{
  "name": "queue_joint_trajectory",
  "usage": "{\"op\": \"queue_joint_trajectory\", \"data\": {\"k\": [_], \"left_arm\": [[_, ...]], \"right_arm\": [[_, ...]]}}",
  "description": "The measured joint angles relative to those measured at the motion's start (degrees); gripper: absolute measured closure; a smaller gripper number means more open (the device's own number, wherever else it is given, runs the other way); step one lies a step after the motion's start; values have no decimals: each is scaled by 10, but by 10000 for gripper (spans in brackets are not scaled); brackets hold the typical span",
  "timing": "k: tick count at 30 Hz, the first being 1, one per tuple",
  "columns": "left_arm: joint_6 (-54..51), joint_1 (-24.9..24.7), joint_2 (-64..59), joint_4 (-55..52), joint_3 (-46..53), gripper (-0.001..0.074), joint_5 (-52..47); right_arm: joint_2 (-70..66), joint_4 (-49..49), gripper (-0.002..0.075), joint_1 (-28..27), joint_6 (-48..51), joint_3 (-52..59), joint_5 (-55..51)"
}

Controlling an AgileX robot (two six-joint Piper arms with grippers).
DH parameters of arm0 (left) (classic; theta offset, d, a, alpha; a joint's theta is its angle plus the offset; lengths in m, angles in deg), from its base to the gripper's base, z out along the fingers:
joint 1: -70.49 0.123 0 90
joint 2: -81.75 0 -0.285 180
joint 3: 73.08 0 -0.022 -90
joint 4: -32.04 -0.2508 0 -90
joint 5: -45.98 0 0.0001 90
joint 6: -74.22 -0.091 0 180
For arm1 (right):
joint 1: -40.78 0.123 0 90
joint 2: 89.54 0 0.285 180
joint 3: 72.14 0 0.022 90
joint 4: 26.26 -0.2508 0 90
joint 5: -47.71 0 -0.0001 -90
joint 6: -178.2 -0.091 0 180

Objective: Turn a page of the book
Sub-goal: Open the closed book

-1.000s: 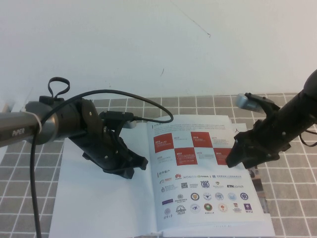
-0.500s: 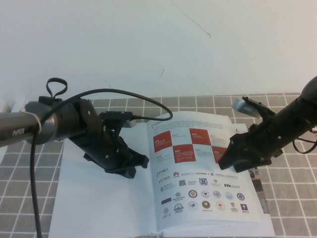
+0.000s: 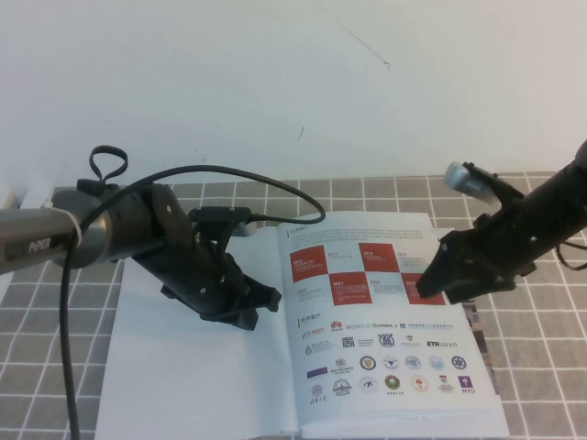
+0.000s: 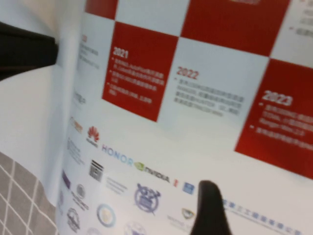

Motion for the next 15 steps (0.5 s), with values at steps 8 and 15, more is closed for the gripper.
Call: {"op": "queue_joint_trajectory", "data": {"k": [8, 15], "left_arm": [[0, 0, 0, -2, 0, 738, 0], [0, 0, 0, -4, 0, 738, 1]], "right_arm": [[7, 75, 278, 1, -40, -2, -12], [-11, 76, 278, 10, -41, -2, -11]]}}
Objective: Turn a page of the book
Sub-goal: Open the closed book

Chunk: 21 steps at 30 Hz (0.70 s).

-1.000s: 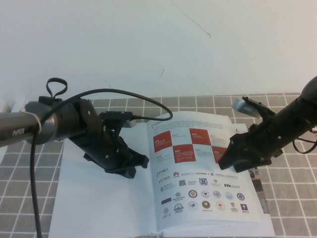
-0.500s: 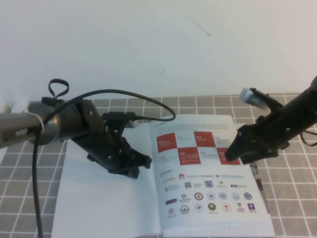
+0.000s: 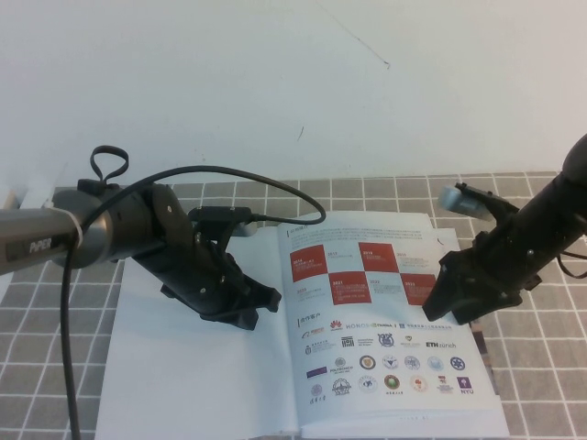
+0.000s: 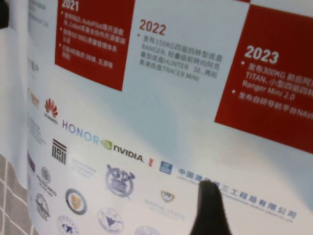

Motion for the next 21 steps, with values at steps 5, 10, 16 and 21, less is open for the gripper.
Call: {"op": "queue_joint_trajectory", "data": {"k": [5, 10, 16, 21], "left_arm": [[0, 0, 0, 0, 0, 738, 0], [0, 0, 0, 0, 0, 738, 0], [0, 0, 0, 0, 0, 738, 0], [0, 0, 0, 1, 0, 738, 0]], "right_arm": [[-2, -51, 278, 0, 27, 0, -3], [-5, -71, 278, -2, 44, -1, -1], [6, -2, 278, -15, 6, -12, -3], [1, 39, 278, 2, -13, -12, -6]]}}
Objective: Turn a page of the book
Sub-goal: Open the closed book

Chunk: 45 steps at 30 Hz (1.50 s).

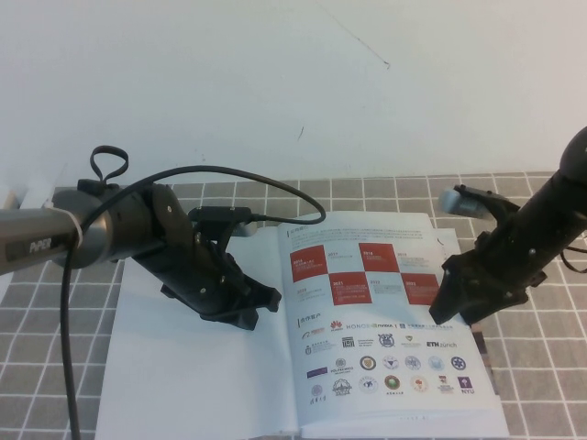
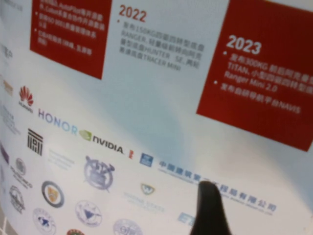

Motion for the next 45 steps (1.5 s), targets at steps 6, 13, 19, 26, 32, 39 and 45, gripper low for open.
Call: {"op": "queue_joint_trajectory", "data": {"k": [6, 13, 19, 26, 32, 39, 45], "left_arm": [[0, 0, 0, 0, 0, 738, 0], [0, 0, 0, 0, 0, 738, 0], [0, 0, 0, 0, 0, 738, 0], [0, 0, 0, 0, 0, 738, 0], [-1, 0, 0, 0, 0, 738, 0], [-2, 0, 0, 0, 0, 738, 0], [-2, 0, 0, 0, 0, 738, 0]], "right_arm": [[-7, -1, 278, 13, -1, -2, 4], [-14, -70, 278, 19, 40, -2, -3], [-17, -140, 278, 22, 83, -2, -23], [-17, -206, 278, 22, 120, -2, -52], [-17, -240, 278, 22, 135, -2, -71], [-17, -326, 278, 22, 179, -2, -82], [-17, -368, 278, 30, 195, -2, -82]]}}
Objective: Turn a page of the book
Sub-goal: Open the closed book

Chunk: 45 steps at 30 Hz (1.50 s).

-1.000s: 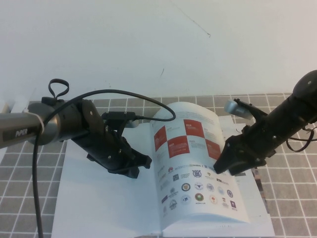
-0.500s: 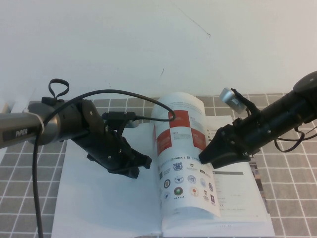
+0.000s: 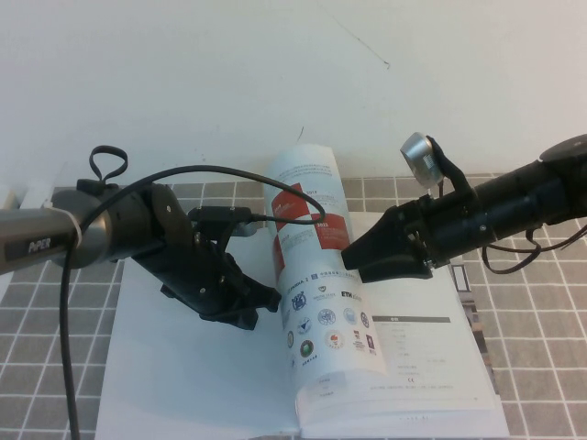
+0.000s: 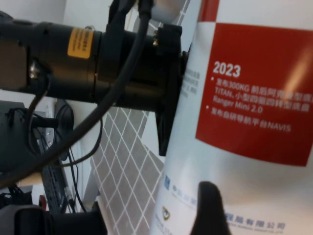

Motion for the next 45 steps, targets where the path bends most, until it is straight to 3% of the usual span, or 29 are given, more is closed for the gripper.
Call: {"op": "queue_joint_trajectory", "data": {"k": [21, 45], "left_arm": [[-1, 0, 0, -1, 0, 738, -2], [-2, 0, -1, -1, 0, 738, -2]], "right_arm": [[10, -65, 278, 3, 3, 0, 0], [42, -37, 278, 43, -28, -45, 0]]}}
